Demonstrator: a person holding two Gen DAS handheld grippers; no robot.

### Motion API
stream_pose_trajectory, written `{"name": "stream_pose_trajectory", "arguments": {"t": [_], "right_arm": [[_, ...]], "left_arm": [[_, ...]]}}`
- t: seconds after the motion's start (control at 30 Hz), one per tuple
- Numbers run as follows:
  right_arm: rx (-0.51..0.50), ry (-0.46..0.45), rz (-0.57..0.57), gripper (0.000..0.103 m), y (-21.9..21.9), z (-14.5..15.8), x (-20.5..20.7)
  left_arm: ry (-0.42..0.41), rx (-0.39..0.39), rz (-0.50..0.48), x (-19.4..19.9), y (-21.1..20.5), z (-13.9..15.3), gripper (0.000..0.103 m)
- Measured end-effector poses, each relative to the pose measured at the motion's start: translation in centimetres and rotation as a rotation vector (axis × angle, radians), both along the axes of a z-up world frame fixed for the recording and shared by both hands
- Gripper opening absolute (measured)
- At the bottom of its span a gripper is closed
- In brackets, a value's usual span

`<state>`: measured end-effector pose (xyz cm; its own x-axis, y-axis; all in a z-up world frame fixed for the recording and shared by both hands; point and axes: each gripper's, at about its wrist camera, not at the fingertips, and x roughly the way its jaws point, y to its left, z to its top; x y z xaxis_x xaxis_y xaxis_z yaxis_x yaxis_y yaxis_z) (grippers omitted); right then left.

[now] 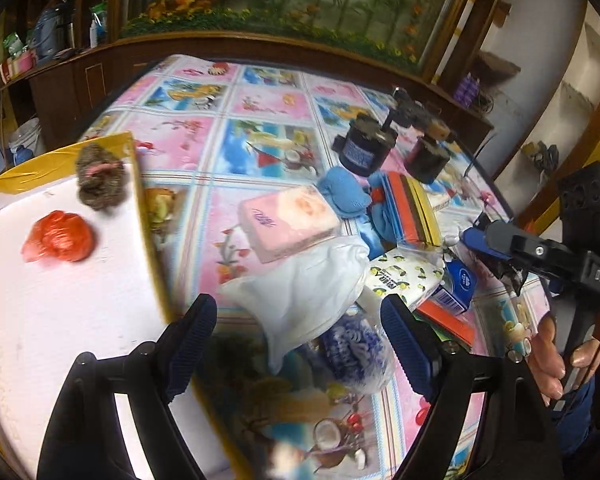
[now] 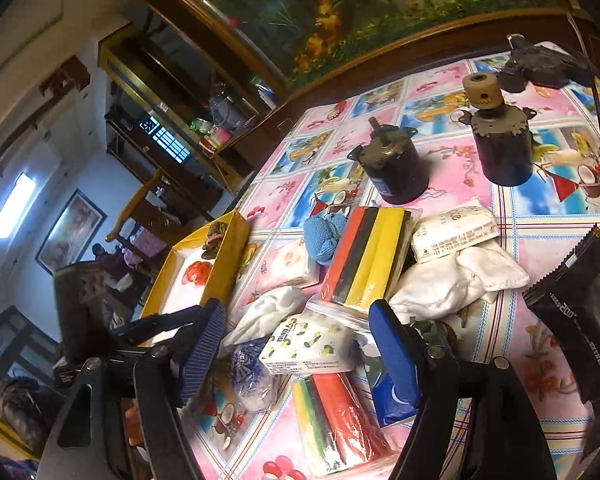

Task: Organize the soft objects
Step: 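Grasp the white cloth with the left gripper while the right gripper grasps the lemon-print tissue pack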

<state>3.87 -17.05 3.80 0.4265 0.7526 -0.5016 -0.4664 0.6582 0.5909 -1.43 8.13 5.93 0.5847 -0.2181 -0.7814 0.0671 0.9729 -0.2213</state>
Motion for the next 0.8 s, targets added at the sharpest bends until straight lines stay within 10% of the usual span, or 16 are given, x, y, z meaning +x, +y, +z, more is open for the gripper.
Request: {"name": "stream_pose_trajectory", "arguments": {"t": [0.33,0.47,0.8], "right_arm": [[0.046,0.007,0.046,0.08,0.2,0.4,-1.0],[0.03,0.01,0.058,0.085,0.6,0.2,-1.2],[-0.185,-0.009,0.112,0.087,4.7,-1.4,-1.9]], "left_arm": [[0.128,0.017,0.053,5.4,-1.3,-3.5,0.082],[0.119,-0.01,0.05,5.4,-1.2,-3.8,0.023],[-0.045,-0.088,0.089,0.4,1.2,0.4,0.022]]}}
